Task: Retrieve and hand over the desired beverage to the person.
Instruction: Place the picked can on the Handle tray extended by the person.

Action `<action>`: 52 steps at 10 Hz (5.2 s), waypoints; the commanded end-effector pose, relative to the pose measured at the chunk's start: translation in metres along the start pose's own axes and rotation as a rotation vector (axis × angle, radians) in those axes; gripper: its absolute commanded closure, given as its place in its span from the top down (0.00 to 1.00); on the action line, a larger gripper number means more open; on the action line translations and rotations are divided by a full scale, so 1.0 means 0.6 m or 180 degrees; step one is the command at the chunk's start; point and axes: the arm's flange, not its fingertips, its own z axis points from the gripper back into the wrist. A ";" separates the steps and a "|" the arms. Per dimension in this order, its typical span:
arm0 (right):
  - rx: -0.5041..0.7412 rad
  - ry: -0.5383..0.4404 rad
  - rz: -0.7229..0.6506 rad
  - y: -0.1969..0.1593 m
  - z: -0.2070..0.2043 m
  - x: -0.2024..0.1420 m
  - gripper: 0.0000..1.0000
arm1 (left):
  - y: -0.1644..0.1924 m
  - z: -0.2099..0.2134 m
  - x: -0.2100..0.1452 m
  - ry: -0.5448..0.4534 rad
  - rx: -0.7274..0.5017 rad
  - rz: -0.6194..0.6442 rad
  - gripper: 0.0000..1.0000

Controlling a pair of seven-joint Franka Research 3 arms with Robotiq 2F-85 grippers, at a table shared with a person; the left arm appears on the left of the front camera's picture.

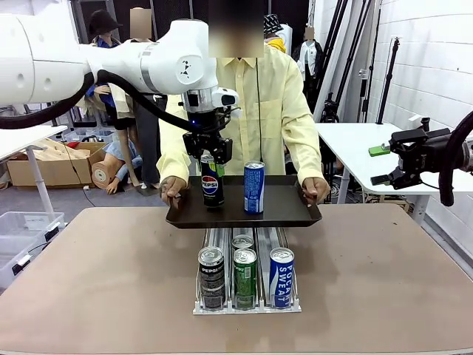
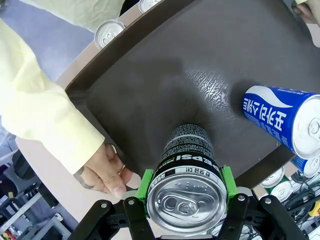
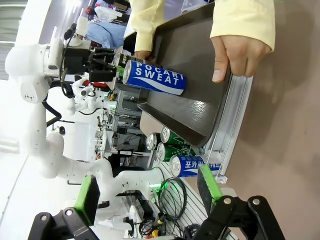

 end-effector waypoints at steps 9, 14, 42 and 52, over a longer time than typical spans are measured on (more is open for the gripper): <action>0.0018 0.0000 0.0003 0.001 -0.001 -0.002 1.00 | 0.005 0.003 0.024 0.0101 0.0046 0.0002 0.03; 0.0018 0.0000 0.0003 0.001 -0.001 -0.002 1.00 | 0.012 0.000 0.023 0.0129 -0.0008 0.0031 0.23; 0.0018 0.0000 0.0003 0.001 -0.001 -0.002 1.00 | 0.022 0.077 -0.001 -0.0058 -0.0011 0.0064 1.00; 0.0018 0.0000 0.0003 0.001 -0.001 -0.002 1.00 | 0.123 0.190 -0.086 -0.0434 -0.0927 0.0608 1.00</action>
